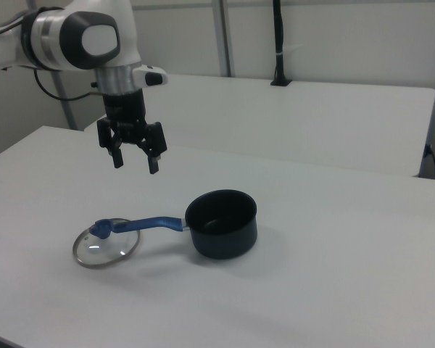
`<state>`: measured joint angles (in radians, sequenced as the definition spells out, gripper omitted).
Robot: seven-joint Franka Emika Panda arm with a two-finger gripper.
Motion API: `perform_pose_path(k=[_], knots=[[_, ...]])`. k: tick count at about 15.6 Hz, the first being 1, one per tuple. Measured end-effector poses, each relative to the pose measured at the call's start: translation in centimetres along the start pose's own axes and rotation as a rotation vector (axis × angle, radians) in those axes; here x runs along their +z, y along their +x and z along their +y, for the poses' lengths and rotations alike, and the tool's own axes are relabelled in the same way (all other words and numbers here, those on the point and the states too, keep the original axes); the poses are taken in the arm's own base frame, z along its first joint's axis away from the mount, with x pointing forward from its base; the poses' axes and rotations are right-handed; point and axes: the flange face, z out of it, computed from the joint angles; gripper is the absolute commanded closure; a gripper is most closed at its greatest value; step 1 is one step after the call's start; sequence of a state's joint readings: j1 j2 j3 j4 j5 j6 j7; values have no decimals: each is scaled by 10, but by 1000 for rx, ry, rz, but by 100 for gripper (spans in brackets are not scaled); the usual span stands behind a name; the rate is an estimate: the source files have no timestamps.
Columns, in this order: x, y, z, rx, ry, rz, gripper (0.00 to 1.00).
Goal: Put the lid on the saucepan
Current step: 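Move the gripper down over the blue knob of the glass lid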
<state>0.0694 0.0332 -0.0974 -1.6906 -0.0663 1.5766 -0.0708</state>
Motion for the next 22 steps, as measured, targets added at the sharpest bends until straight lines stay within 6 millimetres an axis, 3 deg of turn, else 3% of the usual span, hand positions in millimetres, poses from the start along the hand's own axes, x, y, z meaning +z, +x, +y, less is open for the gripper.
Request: perform_pose_path(k=[4,10,17,22], knots=[[17,16,-18,-34,-7,-11,0],[62,51,-107,-179,-37,-12,0],[126,62,-161,-195,-54,-32,0],[169,46,-191,-226,-68,-90,0]])
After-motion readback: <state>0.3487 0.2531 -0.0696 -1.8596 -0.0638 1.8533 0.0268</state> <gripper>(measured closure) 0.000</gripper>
